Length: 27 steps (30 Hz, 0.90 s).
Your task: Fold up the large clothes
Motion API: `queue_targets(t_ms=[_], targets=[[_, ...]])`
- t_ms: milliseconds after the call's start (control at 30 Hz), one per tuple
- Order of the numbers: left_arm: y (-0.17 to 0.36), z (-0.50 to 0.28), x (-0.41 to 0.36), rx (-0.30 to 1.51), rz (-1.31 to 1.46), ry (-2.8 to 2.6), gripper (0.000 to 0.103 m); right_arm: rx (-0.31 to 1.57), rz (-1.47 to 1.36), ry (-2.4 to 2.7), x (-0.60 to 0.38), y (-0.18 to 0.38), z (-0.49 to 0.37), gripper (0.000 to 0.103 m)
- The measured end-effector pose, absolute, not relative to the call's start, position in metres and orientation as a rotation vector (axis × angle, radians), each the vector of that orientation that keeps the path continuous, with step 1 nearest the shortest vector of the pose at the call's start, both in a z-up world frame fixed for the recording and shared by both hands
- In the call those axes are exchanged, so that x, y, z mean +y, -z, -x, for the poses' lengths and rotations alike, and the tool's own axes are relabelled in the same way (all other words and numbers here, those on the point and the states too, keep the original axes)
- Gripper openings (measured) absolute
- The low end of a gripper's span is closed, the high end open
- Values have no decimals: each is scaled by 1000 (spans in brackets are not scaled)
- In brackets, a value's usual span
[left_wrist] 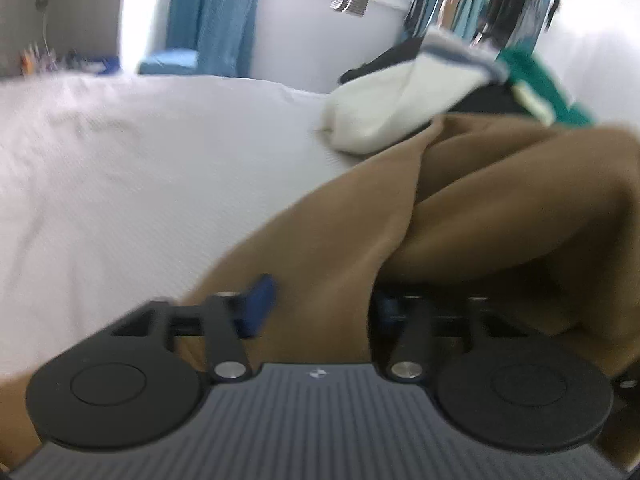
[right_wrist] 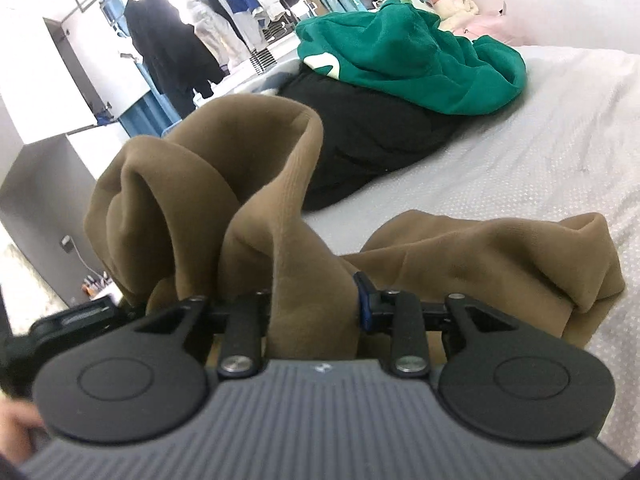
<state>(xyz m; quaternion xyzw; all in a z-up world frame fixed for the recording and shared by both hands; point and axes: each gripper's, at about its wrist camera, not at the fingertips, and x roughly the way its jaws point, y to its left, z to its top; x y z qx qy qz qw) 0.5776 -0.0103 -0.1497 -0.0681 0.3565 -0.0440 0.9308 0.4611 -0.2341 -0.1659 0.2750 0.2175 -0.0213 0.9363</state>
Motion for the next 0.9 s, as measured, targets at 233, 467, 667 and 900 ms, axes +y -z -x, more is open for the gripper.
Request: queue_targets(t_ms=[233,467,667,900], targets=[[122,-529,9,581,122,-14,7,470,-494,20,-224,166,-458,26],[102,-399,35,410,148,-33,7,412,-479,-35,-214,161,-445,21],[99,-317,64,380,228,-81,7,286,-406,-147,-197,147,-421,19],[130,-242,103,441,313,-101,7,200,-345,-347,-178,135,-393,18]])
